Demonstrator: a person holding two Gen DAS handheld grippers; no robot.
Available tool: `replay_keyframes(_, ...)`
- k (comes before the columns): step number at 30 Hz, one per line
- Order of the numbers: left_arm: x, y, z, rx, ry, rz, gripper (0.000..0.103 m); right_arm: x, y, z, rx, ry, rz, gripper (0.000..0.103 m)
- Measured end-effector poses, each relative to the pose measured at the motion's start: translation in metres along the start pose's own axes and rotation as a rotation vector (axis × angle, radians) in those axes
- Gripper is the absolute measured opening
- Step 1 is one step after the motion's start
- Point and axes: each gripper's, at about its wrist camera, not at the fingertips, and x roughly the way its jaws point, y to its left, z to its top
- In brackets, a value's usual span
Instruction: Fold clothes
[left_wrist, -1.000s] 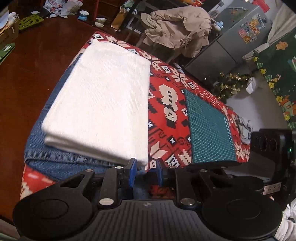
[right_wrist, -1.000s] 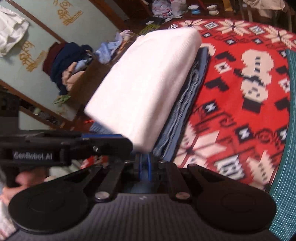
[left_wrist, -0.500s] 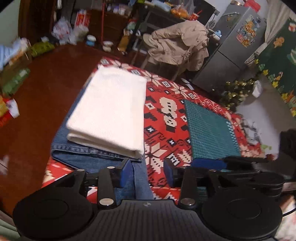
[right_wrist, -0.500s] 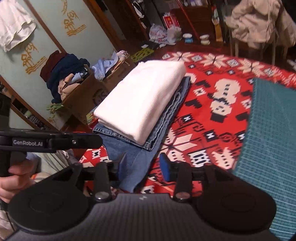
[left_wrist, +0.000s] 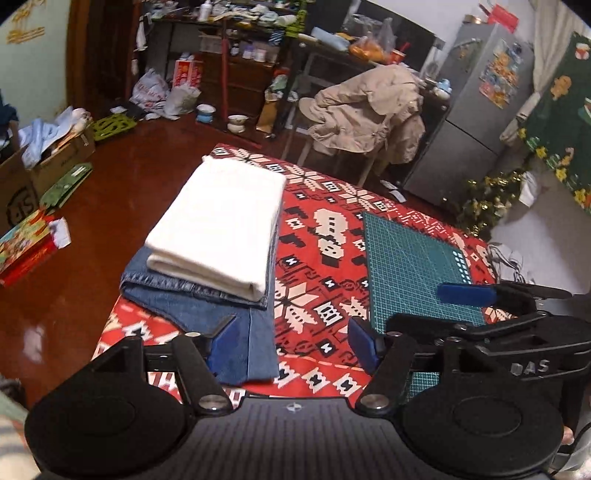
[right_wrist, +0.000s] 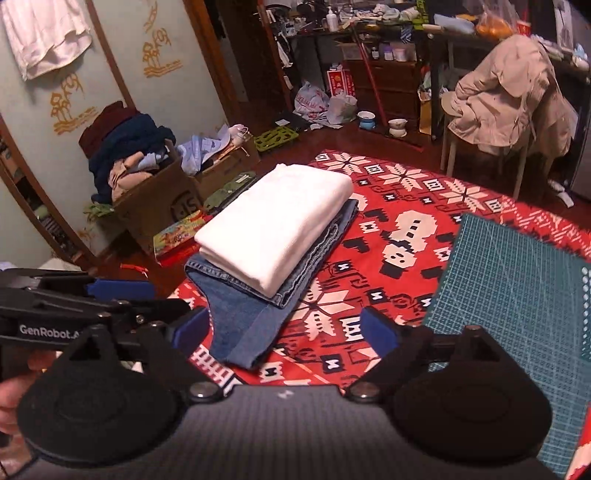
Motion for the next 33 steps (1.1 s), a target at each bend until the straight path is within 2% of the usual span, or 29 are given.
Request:
replay_keyframes(3, -0.007, -0.008, -0.005, 0.004, -0.026, 0.068, 0.079, -0.01, 0.003, 0.002, -0.017, 0.01, -0.013, 0.102)
replay_keyframes(6, -0.013, -0.013, -0.009, 0.001, -0.052, 0.127, 0.08, -0.019, 0.006, 0.004, -0.034, 0.02, -0.029, 0.102)
replay_keyframes(8, -0.017, -0.014, -0.01, -0.012, -0.07, 0.163, 0.087, -0.023, 0.009, 0.005, -0.046, 0.027, -0.049, 0.102)
replay_keyframes(12, -0.024, -0.011, -0.01, -0.042, -0.057, 0.188, 0.088, -0.026, 0.016, 0.008, -0.065, 0.037, -0.088, 0.102)
replay_keyframes(19, -0.036, -0.014, -0.009, -0.032, -0.029, 0.253, 0.088, -0.029, 0.023, 0.015, -0.061, 0.055, -0.081, 0.102)
replay_keyframes(33, -0.042, -0.009, -0.003, -0.059, -0.034, 0.235, 0.088, -0.032, 0.028, 0.021, -0.052, 0.092, -0.092, 0.102)
